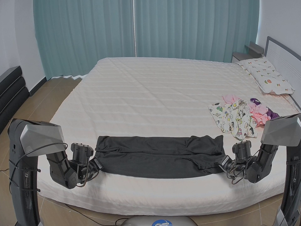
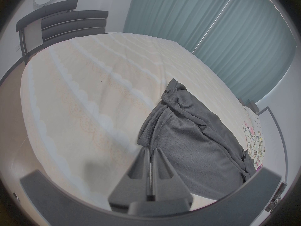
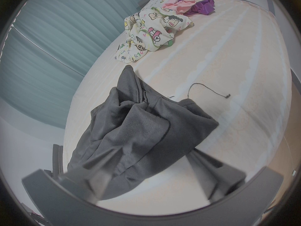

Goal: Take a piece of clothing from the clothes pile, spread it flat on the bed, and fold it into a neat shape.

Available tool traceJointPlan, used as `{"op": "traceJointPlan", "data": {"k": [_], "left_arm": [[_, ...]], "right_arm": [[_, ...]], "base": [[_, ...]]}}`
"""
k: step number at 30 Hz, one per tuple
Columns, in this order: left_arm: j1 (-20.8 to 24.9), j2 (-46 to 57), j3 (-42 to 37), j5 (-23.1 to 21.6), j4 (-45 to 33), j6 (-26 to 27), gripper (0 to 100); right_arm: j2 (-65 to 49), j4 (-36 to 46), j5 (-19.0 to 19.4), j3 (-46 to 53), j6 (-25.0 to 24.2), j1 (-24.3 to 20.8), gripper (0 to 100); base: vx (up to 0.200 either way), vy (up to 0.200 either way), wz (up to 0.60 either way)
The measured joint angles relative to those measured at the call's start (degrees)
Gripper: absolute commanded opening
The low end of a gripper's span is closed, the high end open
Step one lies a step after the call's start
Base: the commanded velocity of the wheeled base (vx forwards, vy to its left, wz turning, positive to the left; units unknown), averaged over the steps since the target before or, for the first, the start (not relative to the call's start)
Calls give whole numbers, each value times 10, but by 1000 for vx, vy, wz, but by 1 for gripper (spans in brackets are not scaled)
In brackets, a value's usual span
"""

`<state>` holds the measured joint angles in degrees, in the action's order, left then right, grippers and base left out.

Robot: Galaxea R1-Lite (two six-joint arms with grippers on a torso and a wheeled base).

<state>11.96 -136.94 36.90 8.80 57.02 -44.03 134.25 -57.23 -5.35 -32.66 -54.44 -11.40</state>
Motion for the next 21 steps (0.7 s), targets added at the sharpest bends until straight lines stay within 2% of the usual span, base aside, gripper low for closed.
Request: {"op": "traceJointPlan", "data": {"k": [6, 12, 21], "left_arm": [[-1, 0, -2, 0, 0, 0, 0], [-5, 7, -14, 0, 1, 8, 0], [-22, 25, -32, -1, -4, 57, 0]], "right_arm": [[0, -3, -12, 15, -1, -2, 0], [-9, -44, -12, 51, 2, -4, 0], [-36, -61, -6, 106, 30, -6, 0]], "base": [[0, 0, 0], [0, 0, 0], [0, 0, 0]]}}
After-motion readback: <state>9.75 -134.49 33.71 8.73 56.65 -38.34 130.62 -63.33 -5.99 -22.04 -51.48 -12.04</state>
